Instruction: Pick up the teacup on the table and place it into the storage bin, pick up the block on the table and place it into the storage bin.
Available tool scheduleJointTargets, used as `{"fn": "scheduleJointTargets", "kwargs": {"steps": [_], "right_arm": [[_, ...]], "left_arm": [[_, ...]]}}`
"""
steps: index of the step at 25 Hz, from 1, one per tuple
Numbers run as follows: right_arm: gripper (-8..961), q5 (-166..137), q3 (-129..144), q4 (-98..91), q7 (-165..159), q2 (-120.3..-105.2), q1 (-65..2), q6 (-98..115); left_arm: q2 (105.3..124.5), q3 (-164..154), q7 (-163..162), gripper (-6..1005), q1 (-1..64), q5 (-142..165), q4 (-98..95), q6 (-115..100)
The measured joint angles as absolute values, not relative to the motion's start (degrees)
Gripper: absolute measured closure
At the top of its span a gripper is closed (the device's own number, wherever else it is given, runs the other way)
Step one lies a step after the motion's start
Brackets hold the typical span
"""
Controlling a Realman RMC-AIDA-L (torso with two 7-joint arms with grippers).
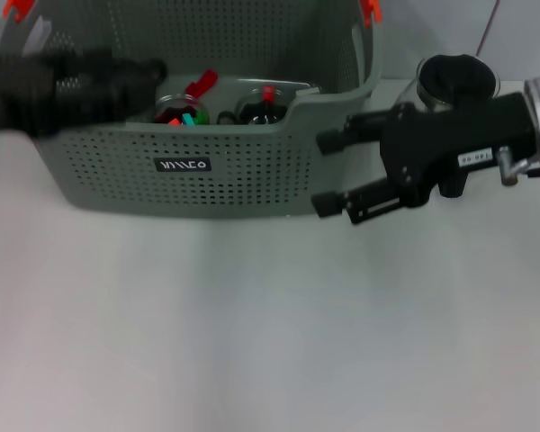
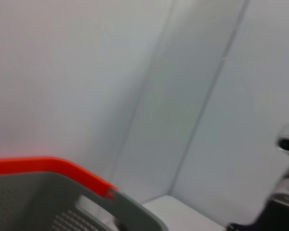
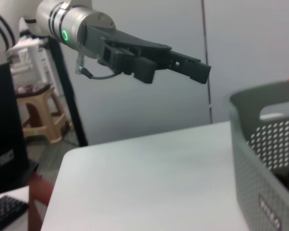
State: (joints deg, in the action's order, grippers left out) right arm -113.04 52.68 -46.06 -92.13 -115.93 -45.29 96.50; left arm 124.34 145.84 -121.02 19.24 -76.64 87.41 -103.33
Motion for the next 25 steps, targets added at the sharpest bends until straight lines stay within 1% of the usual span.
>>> {"fn": "scheduleJointTargets", "kwargs": {"steps": [1,2,8,12,20,25], "right_arm": [[26,-113.2,53.3,-46.1,-92.1,-115.91,-45.2,96.5],[25,-113.4,53.9,-46.1,-92.1,-115.9,-45.1,96.5],[26,-115.0,54.7,-46.1,-92.8,-116.19,-45.0,96.5],[26,-116.4,54.9,-45.6,-92.5,-116.34,-44.9,96.5],[25,-120.5,55.6,-45.5,-89.7,-117.46,-44.7,96.0],[25,-121.0,55.5,-45.3,-85.8,-117.97,-43.6,95.2]], "left_arm": [[124.32,145.8,-116.8,49,17.4,-78.3,83.9,-105.3],[124.31,145.8,-115.2,49,17.0,-78.7,82.6,-105.9],[123.99,146.2,-108.9,49,15.3,-79.3,74.1,-109.5],[124.29,144.5,-103.7,49,14.4,-77.5,70.6,-109.5],[123.53,143.7,-85.5,49,17.7,-73.1,57.6,-108.4],[123.34,143.7,-74.3,49,21.0,-67.3,50.7,-104.6]]}}
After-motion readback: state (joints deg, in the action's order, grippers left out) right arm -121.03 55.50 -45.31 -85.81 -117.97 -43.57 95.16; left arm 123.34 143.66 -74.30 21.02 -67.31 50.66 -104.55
